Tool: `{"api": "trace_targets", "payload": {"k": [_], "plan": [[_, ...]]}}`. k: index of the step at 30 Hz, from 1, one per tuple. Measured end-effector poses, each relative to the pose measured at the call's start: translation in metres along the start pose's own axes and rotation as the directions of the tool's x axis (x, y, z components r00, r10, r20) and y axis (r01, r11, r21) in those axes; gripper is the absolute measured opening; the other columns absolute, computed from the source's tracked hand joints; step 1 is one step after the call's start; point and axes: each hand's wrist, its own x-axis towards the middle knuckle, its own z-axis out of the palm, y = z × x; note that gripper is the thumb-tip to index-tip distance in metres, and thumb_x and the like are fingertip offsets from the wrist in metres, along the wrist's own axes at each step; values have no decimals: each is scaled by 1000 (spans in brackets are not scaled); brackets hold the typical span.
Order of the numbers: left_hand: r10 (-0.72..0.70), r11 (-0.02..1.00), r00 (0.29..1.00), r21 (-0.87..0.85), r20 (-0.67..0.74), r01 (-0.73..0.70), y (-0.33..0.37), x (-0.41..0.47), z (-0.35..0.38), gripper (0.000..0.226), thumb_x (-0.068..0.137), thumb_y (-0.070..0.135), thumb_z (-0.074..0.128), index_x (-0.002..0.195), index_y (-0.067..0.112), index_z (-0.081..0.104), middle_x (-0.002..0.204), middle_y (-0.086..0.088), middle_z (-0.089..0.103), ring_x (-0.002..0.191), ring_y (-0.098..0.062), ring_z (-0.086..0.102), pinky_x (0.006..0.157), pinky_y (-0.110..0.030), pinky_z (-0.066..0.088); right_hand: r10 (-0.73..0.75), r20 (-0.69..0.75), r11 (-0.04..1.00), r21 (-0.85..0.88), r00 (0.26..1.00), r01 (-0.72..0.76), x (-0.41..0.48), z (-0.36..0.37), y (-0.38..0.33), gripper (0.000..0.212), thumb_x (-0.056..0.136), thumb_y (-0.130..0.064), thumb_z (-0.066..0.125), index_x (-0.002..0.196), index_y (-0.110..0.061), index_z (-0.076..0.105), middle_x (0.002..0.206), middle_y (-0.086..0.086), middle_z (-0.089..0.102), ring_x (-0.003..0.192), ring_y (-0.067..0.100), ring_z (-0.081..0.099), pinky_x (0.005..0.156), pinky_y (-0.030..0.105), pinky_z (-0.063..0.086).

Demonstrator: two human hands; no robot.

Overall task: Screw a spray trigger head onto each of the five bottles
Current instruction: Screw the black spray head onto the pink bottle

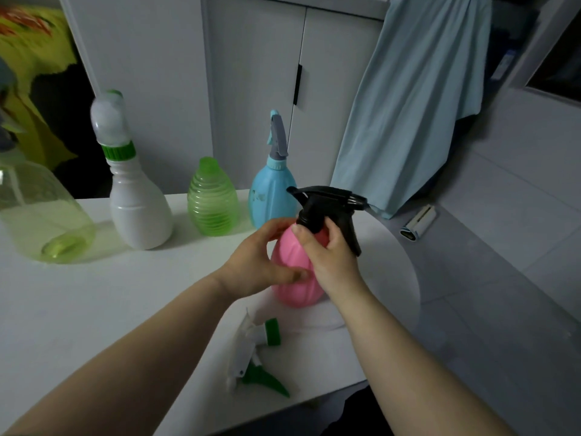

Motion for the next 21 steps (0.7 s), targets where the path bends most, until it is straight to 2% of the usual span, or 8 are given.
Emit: {"api": "trace_targets", "payload": {"k": [3, 5, 7, 9, 13, 15, 19, 21], "plan": [[13, 1000, 1000, 22, -4, -13, -1, 1, 0, 70, 57, 5, 79, 116, 22, 44, 111, 4, 53, 108, -10, 48, 83, 3, 34, -37, -79, 999, 3, 996, 37, 1, 3, 2, 34, 79, -28, 61, 111, -26, 52, 92, -27, 49, 87, -15, 46, 70, -9, 33], [4, 1000, 1000, 14, -12, -4, 0, 2, -2, 71, 57, 5, 80, 117, 20, 45, 110, 6, 53, 107, -10, 47, 83, 0, 36, -71, 4, 997, 22, 997, 71, 0, 0, 2, 33, 83, -29, 55, 115, -27, 48, 97, -25, 48, 89, -17, 46, 73, -8, 33], [-6, 1000, 1000, -9, -14, 6, 0, 4, -5, 69, 57, 5, 80, 112, 26, 45, 105, 13, 52, 106, -10, 47, 86, -6, 37, -101, 92, 994, 42, 991, 97, -2, -4, 3, 23, 86, -26, 45, 106, -38, 46, 100, -25, 49, 88, -23, 48, 76, -5, 36], [-8, 1000, 1000, -12, -1, 8, 1, 5, -7, 67, 57, 5, 80, 106, 32, 43, 102, 19, 50, 106, -10, 47, 91, -16, 36, -74, 91, 995, 71, 993, 67, 1, -9, 8, 25, 92, -20, 40, 93, -43, 50, 94, -22, 56, 80, -22, 52, 76, 7, 43], [-8, 1000, 1000, -17, 6, 8, -1, 4, -8, 67, 54, 13, 82, 104, 37, 43, 103, 14, 53, 107, -13, 50, 94, -23, 37, 22, 8, 993, 117, 1000, -23, 16, -16, 8, 24, 82, -20, 58, 66, -36, 64, 65, -23, 68, 68, -9, 61, 69, 20, 46], [-5, 1000, 1000, -20, 11, 6, -1, 4, -10, 66, 50, 18, 79, 102, 40, 43, 102, 14, 54, 105, -11, 51, 91, -20, 38, 19, 55, 992, 121, 998, -26, 23, -20, 6, 17, 78, -21, 62, 68, -35, 65, 66, -26, 69, 69, -9, 61, 67, 18, 45], [-9, 1000, 999, -10, 32, 10, 0, 6, -8, 64, 47, 25, 75, 97, 47, 41, 100, 20, 53, 101, 1, 50, 85, -5, 37, -46, 308, 999, 18, 950, 43, 33, -35, -2, 30, 86, -14, 52, 106, -35, 55, 93, -24, 61, 87, -16, 56, 74, 2, 42], [-13, 1000, 999, -4, 34, 13, -1, 6, -7, 64, 47, 25, 74, 96, 47, 41, 100, 21, 52, 99, 2, 49, 82, 0, 38, -25, 413, 993, -91, 911, 69, 34, -39, -10, 31, 86, -13, 51, 91, -44, 55, 92, -28, 56, 85, -20, 53, 70, -5, 38]]}}
